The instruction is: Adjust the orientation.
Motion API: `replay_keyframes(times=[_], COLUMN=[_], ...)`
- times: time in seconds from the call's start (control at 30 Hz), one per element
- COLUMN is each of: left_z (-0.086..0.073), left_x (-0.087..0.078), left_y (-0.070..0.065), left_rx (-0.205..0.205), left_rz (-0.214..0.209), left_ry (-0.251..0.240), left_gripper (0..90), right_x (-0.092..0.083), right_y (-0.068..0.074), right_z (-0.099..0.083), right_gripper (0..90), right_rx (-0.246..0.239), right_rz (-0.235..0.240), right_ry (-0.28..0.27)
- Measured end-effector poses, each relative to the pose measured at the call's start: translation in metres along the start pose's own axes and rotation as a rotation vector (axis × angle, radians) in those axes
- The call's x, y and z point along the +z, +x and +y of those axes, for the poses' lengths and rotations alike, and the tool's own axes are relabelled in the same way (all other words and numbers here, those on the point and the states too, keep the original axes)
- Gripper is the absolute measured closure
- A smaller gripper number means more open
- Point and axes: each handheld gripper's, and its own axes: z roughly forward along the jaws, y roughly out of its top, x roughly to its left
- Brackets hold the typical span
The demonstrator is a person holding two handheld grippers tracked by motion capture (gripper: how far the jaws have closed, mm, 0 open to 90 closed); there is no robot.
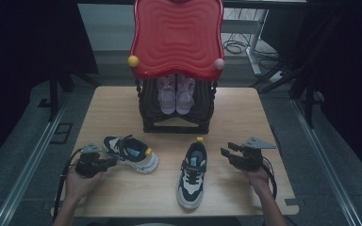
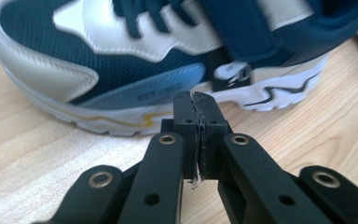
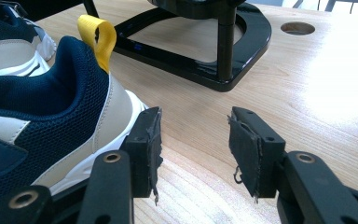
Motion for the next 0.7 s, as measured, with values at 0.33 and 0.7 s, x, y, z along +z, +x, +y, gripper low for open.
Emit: replay_keyframes(times=[0.33, 0.7], left_z=[0.031, 0.084], left_x=[-0.026, -0.003], left_y=[-0.034, -0.058], left_rx=[0.068, 0.146], left_rz=[-0.070, -0.111], left_ry=[-0.108, -0.084], left_gripper=[89.9, 89.9], right_x=[0.000, -0.003], right_y=[-0.001, -0.003], right_z=[0.000, 0.001], right_gripper=[54.2, 54.2], right_rx=[0.007, 0.013], right_rz=[0.003, -0.002], right_ry=[-0.003, -0.015])
